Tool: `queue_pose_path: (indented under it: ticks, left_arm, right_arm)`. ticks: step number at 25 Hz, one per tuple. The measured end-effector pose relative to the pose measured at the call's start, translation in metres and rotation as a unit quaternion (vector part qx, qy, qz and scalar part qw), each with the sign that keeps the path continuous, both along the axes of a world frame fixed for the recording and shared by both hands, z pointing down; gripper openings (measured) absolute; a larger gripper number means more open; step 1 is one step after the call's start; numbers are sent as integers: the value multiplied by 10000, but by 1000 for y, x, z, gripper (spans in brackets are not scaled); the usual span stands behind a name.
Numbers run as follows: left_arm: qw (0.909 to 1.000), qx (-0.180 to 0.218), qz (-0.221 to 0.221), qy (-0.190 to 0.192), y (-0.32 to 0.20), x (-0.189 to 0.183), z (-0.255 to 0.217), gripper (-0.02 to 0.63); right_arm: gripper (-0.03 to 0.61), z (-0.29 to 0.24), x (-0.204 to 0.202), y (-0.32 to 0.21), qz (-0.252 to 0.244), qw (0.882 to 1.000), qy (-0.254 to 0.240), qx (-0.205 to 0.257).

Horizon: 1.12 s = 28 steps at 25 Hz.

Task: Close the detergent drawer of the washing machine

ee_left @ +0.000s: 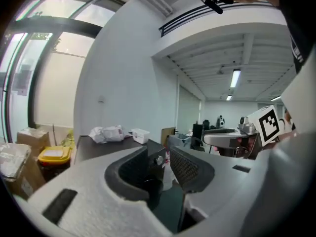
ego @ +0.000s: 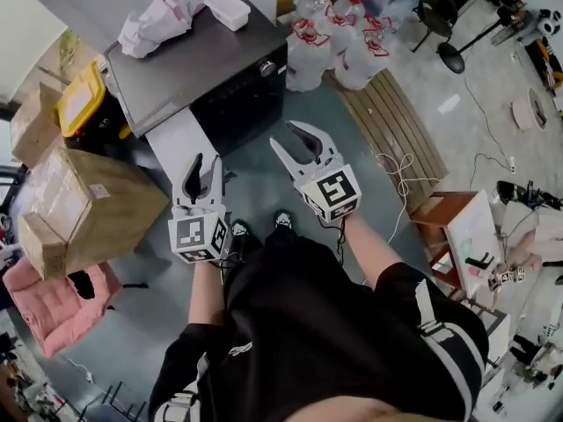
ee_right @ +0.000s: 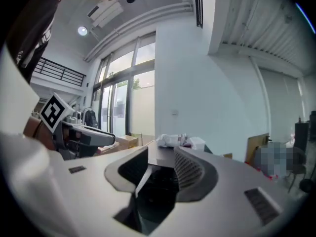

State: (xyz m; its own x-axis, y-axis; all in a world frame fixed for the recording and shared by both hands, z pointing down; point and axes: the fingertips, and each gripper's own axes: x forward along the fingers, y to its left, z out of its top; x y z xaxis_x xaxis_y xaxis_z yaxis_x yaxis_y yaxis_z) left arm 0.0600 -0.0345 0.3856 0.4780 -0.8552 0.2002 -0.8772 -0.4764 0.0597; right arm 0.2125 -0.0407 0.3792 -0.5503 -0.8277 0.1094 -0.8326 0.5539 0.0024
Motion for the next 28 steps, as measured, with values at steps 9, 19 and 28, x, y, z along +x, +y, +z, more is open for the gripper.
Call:
queue_pose_path:
  ticks: [9, 19, 28]
  left_arm:
    - [9931, -335, -1080, -320, 35, -93, 38, 172]
    - [9807, -999, -1652, -300, 59, -152, 112, 173]
    - [9677, -1593, -1949, -104, 65, -177, 180, 206]
  right_arm:
    - [183, 39, -61, -5, -1144, 9930, 82, -292]
    - [198, 109, -108, 5, -1697, 9807, 426, -869]
    - [198, 177, -133, 14, -1869, 9688, 696, -1473]
